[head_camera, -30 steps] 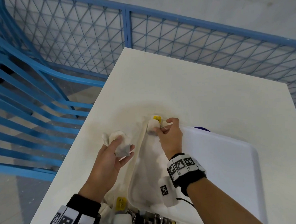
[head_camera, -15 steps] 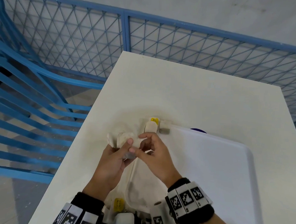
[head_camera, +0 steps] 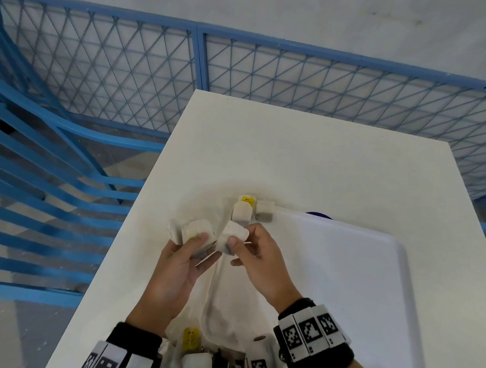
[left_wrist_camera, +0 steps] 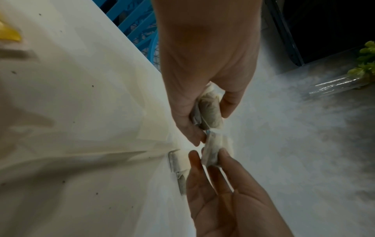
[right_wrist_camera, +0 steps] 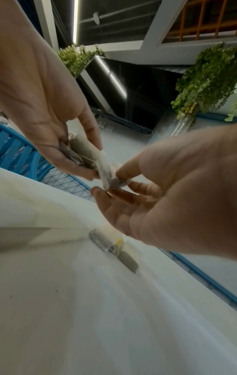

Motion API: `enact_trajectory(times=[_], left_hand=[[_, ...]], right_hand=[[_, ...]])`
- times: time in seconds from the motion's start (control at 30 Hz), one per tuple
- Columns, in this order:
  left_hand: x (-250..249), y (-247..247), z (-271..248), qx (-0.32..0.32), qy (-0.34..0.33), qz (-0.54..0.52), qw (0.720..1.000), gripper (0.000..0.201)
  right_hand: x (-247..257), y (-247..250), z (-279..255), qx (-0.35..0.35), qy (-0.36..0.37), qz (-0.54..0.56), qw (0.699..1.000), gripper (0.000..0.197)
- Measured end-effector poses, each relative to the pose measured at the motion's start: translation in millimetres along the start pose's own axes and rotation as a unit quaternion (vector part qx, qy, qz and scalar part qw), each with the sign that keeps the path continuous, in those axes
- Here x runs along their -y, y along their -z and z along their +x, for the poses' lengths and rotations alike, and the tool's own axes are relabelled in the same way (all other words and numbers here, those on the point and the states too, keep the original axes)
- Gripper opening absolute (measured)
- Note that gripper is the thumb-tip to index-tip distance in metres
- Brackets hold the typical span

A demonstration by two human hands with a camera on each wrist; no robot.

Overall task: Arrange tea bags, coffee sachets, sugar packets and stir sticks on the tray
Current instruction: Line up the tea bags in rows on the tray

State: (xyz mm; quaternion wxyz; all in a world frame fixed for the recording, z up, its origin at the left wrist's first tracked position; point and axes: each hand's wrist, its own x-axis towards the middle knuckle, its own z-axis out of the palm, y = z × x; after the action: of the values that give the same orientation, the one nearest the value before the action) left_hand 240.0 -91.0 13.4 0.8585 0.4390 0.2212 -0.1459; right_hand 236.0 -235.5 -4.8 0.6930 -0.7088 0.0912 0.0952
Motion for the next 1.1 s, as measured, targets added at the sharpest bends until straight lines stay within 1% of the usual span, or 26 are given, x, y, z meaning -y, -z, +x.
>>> enact_trajectory(times=[0.07, 0.13, 0.27, 0.33, 0.43, 0.5, 0.6, 0.7, 0.8, 1.0, 1.1], left_hand=[[0, 0, 0, -0.008, 0.001, -0.006, 1.0, 0.022], [1, 1, 0, -0.012, 0.005, -0.007, 1.0, 0.021], [1, 3, -1, -0.014, 0.011, -0.008, 1.0, 0.016], [1, 5, -2, -0.018, 0.012, -0.004, 1.0, 0.015], [1, 6, -3, -0.026, 0.012, 0.007, 1.0, 0.015], [0, 7, -2, -0.032, 0.01, 0.008, 0.999, 0.016], [-4, 10, -2, -0.043, 0.0, 0.004, 0.999, 0.015], [-8, 15, -2, -0.06, -0.008, 0.005, 0.998, 0.012], [-10, 18, -2, -0.074, -0.008, 0.007, 0.997, 0.009], [-9, 20, -2, -0.071, -0.006, 0.016, 0.997, 0.013], [-6, 20, -1, -0.067, -0.003, 0.019, 0.998, 0.02]], right_hand=[[0, 6, 2, -0.005, -0.02, 0.024, 1.0, 0.007], [-1, 15, 5, -0.027, -0.042, 0.046, 0.998, 0.007], [-9, 38, 16, -0.074, -0.074, 0.094, 0.99, 0.014], [-12, 49, 22, -0.089, -0.084, 0.099, 0.988, 0.01], [-13, 60, 32, -0.115, -0.098, 0.061, 0.987, 0.002], [-15, 64, 39, -0.139, -0.094, 0.011, 0.986, 0.005], [-20, 67, 49, -0.169, -0.084, -0.032, 0.982, 0.008], [-21, 64, 56, -0.15, -0.082, -0.041, 0.984, 0.008], [-25, 60, 61, -0.132, -0.079, -0.076, 0.985, 0.018], [-33, 55, 69, -0.164, -0.051, -0.146, 0.974, 0.028], [-34, 54, 70, -0.17, -0.033, -0.166, 0.971, 0.03]])
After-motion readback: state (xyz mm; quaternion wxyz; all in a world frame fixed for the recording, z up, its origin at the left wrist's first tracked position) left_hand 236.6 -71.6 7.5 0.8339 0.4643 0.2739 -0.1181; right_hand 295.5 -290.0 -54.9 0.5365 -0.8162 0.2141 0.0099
